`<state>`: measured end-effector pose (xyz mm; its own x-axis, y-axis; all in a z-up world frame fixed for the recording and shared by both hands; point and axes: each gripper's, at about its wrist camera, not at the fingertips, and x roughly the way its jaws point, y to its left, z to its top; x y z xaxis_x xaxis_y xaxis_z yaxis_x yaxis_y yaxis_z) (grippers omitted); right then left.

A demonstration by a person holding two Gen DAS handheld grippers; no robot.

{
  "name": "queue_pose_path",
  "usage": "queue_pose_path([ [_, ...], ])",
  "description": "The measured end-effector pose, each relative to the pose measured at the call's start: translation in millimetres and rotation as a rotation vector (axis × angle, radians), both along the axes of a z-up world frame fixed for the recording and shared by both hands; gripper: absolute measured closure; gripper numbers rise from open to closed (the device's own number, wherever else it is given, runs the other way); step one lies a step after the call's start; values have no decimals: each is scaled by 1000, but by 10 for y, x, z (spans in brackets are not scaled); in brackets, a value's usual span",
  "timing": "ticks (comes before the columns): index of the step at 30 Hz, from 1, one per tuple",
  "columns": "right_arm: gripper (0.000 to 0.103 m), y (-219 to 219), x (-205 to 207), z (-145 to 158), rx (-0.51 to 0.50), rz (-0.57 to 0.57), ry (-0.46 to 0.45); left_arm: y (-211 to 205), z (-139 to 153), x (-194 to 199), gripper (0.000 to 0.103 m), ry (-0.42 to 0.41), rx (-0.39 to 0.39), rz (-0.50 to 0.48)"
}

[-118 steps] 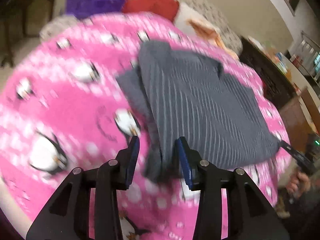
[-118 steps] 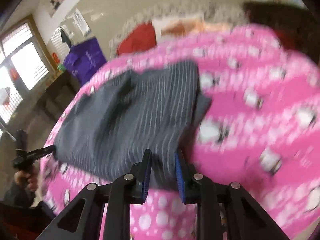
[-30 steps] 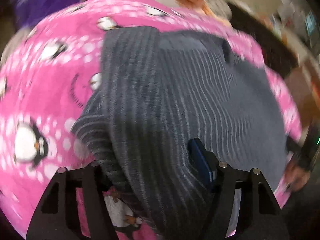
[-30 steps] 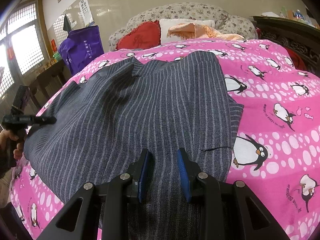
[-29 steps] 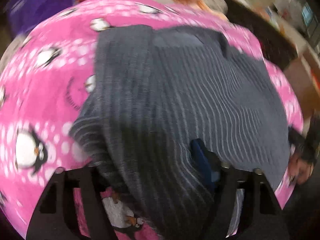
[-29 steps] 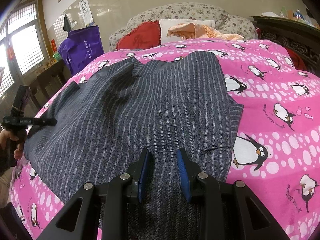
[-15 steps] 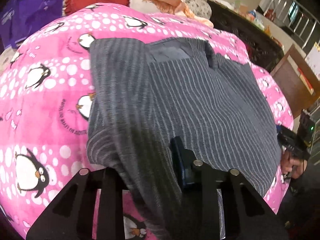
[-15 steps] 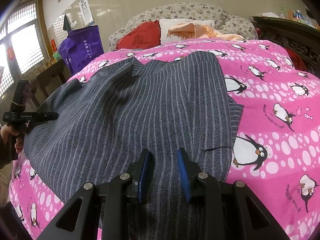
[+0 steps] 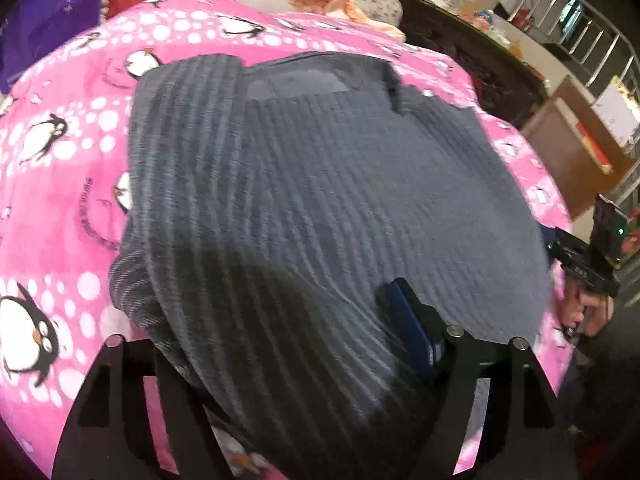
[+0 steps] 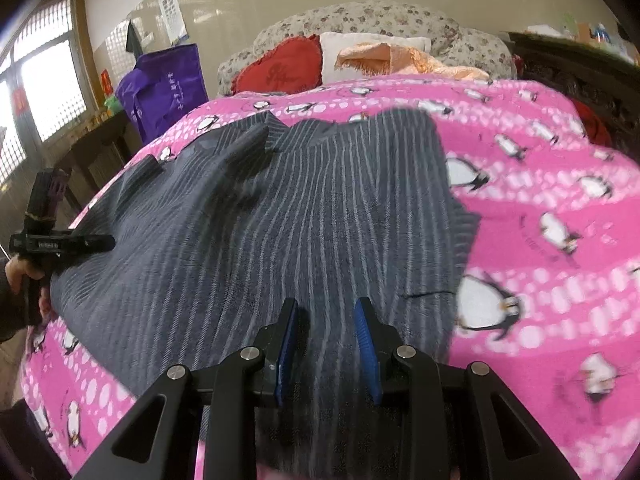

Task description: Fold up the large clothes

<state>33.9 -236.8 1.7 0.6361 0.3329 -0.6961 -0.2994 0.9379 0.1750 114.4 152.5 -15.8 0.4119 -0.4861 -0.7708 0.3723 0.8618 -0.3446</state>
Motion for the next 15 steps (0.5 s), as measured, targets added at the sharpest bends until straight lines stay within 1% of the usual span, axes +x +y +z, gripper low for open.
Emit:
queue_pose_path([
  [2,76,-172,-156,210,-40,-26,-57,-1,24,-24,61,-7,21,-22],
  [3,76,-277,-203,258,-65,-45,-64,31,21,-3,69,3,18,-18],
  [4,75,-363,-229,272,-88,-63,-63,77,34,29,81,18,-10,-10],
  [5,75,-528,-267,263,-138,-109,-56,116,64,24,87,18,-31,1],
  [6,75,-624,-287,247,-165,-141,-48,131,123,28,88,18,-71,16],
  [7,75,-792,-321,199,-198,-200,-30,124,196,20,88,16,-111,25],
  [8,75,-922,-346,156,-204,-237,-12,109,264,12,89,10,-138,24],
  [9,75,-1113,-379,77,-201,-297,22,67,377,-10,89,-1,-182,20],
  [11,75,-1343,-429,-22,-179,-378,64,-32,588,-40,89,-14,-273,10],
  [13,75,-1484,-480,-92,-135,-419,80,-208,780,-38,89,-15,-352,3],
  [15,75,-1554,-499,-159,-120,-433,90,-445,926,5,89,5,-434,23],
])
